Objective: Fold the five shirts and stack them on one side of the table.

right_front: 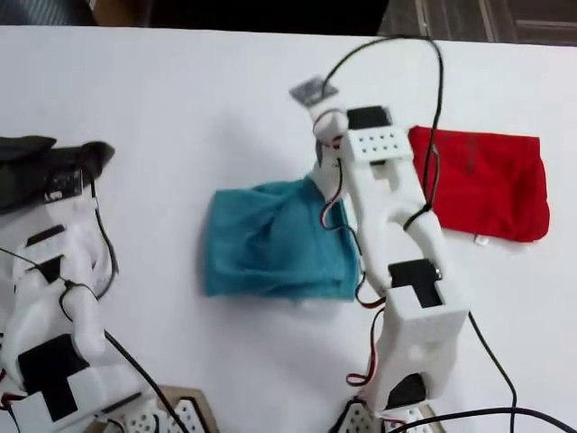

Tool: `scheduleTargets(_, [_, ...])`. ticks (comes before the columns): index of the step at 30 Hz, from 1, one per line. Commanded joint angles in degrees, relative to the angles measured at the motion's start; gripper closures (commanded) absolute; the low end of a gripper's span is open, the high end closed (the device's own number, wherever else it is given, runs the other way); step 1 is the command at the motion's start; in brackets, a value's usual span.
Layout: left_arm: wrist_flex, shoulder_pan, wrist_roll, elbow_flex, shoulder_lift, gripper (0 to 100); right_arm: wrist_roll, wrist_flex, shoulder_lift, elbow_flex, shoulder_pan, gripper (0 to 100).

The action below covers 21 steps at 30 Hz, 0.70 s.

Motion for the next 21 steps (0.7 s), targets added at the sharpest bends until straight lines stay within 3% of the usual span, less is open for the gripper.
scheduleTargets(1, [-1.49, -0.53, 0.26, 0.13, -2.02, 97, 0.18, 1.89, -0.40, -8.97, -0.22, 97.8])
scheduleTargets(9, [-1.49, -0.53, 0.26, 0.13, -2.02, 97, 0.18, 6.37, 1.54, -18.99, -2.86, 97.8])
scheduleTargets(16, [-1.49, -0.53, 0.26, 0.13, -2.02, 97, 0.26, 6.29, 12.44, -19.60, 4.53, 97.1])
scheduleTargets(21, [-1.49, -0.53, 0.26, 0.13, -2.02, 97, 2.99, 12.35, 14.46, -24.79, 6.81, 80.8])
